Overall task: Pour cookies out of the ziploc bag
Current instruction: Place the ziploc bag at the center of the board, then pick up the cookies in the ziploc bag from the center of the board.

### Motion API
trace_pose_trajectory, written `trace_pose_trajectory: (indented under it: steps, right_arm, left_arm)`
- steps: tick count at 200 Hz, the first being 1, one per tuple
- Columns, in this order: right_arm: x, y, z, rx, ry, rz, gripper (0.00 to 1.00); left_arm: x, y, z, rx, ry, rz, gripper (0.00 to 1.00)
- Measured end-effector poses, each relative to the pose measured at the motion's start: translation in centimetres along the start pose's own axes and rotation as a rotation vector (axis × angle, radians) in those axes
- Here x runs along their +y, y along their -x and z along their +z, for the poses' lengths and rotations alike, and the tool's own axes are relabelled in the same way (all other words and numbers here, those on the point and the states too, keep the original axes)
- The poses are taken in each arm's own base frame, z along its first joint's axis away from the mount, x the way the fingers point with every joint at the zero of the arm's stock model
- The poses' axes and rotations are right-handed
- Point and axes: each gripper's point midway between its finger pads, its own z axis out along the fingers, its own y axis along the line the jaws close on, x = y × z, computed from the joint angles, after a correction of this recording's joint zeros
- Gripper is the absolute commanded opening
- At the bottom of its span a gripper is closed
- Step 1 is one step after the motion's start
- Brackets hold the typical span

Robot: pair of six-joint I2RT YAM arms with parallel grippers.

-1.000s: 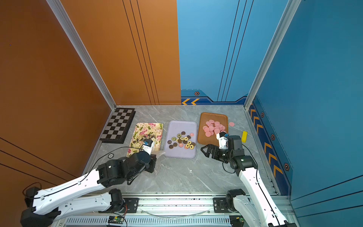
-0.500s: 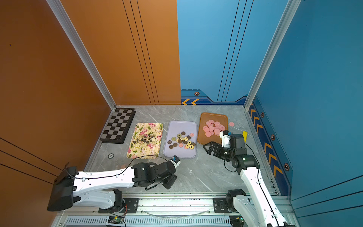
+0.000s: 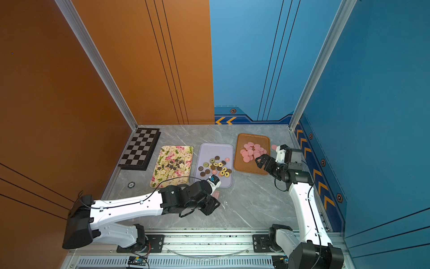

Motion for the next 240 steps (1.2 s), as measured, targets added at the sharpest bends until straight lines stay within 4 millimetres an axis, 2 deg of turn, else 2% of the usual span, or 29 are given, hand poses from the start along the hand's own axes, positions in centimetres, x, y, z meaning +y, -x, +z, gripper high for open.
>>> trace_pose_trajectory:
  steps: [20,42,49,61,68,73,81,93,109,125,135,155,175,198,215,240]
  right_arm:
    - [-1.5,1.4,0.0,-0.037,-0.061,0.025,1.0]
    - [-3.0,3.6,1.2,-0.047,-0.145,0.043,1.0]
    - [-3.6,4.6,1.9,-0.044,-0.177,0.047,1.0]
    - [-4.7,6.4,3.3,-0.04,-0.235,0.051,1.0]
    - [-5.5,7.5,4.4,-0.037,-0.274,0.052,1.0]
    - [-6.0,8.2,5.1,-0.033,-0.299,0.05,1.0]
    - [-6.9,9.3,6.3,-0.029,-0.342,0.041,1.0]
    - [-8.2,10.8,8.2,-0.021,-0.419,0.018,0.99]
    - [-9.3,13.3,10.6,-0.022,-0.497,-0.028,0.97]
    - [-10.3,15.5,13.2,-0.012,-0.547,-0.065,0.9]
    - [-11.0,17.0,14.6,-0.011,-0.571,-0.075,0.88]
    - [-12.7,18.9,17.3,-0.001,-0.601,-0.088,0.78]
    - [-14.8,19.1,19.1,0.045,-0.624,-0.084,0.77]
    - [-16.8,18.2,20.4,0.109,-0.643,-0.068,0.77]
    - [-17.7,17.4,20.7,0.148,-0.655,-0.061,0.8]
    - [-18.1,16.7,21.1,0.186,-0.647,-0.054,0.81]
  left_arm:
    - [-0.1,2.1,-0.7,-0.031,-0.018,0.01,0.48]
    - [0.1,7.1,-2.5,-0.125,-0.05,0.011,0.53]
    - [0.8,9.0,-3.0,-0.157,-0.054,0.0,0.58]
    - [2.7,12.4,-3.4,-0.197,-0.058,-0.029,0.79]
    - [3.9,14.2,-3.1,-0.212,-0.059,-0.04,0.85]
    - [4.6,15.4,-2.7,-0.219,-0.062,-0.044,0.94]
    - [6.1,16.9,-1.7,-0.22,-0.06,-0.051,1.0]
    - [7.7,18.1,0.2,-0.2,-0.065,-0.047,0.98]
    - [8.7,18.3,3.1,-0.149,-0.091,-0.035,0.98]
    - [9.1,17.5,5.2,-0.096,-0.123,-0.023,0.98]
    - [9.2,16.9,6.0,-0.068,-0.137,-0.016,0.98]
    - [8.8,16.3,6.5,-0.044,-0.16,-0.009,0.98]
    - [8.2,16.1,6.6,-0.04,-0.171,0.006,0.98]
    - [7.0,14.8,7.3,-0.015,-0.182,0.017,0.98]
    - [6.3,13.5,7.9,0.005,-0.188,0.014,0.98]
    - [5.8,12.2,8.6,0.028,-0.19,-0.004,0.98]
